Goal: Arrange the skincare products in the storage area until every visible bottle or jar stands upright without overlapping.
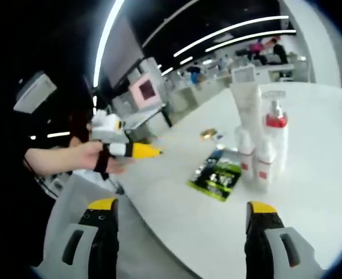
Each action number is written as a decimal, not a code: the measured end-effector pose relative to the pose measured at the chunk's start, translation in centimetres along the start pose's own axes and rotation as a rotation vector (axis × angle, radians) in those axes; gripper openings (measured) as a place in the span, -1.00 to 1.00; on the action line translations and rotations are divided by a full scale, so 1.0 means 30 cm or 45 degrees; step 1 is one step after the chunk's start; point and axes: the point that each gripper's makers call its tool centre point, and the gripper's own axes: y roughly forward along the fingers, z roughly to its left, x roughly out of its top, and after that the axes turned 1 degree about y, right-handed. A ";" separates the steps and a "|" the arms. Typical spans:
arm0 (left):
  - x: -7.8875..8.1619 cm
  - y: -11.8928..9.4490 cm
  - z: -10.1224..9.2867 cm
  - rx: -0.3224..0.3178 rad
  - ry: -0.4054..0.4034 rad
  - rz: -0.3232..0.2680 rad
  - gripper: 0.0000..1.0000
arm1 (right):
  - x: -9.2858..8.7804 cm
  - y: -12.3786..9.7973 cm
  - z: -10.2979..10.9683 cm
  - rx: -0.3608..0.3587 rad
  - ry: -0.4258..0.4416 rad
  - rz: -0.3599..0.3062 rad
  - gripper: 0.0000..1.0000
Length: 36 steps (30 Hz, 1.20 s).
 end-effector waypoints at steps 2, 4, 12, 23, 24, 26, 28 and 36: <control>-0.006 -0.027 -0.001 0.005 0.023 0.002 0.84 | 0.004 -0.002 0.003 0.003 -0.014 0.000 0.86; -0.010 -0.043 0.001 0.019 0.047 0.006 0.85 | 0.005 -0.005 0.005 0.007 -0.019 0.001 0.86; -0.022 -0.115 -0.010 0.027 0.085 -0.011 0.94 | -0.010 -0.027 -0.003 -0.005 -0.031 0.010 0.85; -0.049 -0.199 -0.014 0.025 0.064 -0.074 0.98 | -0.038 -0.020 -0.004 -0.010 -0.039 0.032 0.84; -0.049 -0.199 -0.014 0.025 0.055 -0.082 0.98 | -0.041 -0.020 -0.010 -0.013 -0.030 0.035 0.83; -0.053 -0.200 -0.015 0.034 0.061 -0.082 0.96 | -0.046 -0.022 -0.018 -0.027 -0.030 0.037 0.83; -0.038 -0.203 -0.017 0.046 0.094 -0.104 0.94 | -0.057 -0.023 -0.020 -0.032 -0.037 0.058 0.82; -0.045 -0.204 0.012 0.082 0.074 -0.115 0.92 | -0.081 -0.015 -0.003 -0.020 -0.079 0.101 0.82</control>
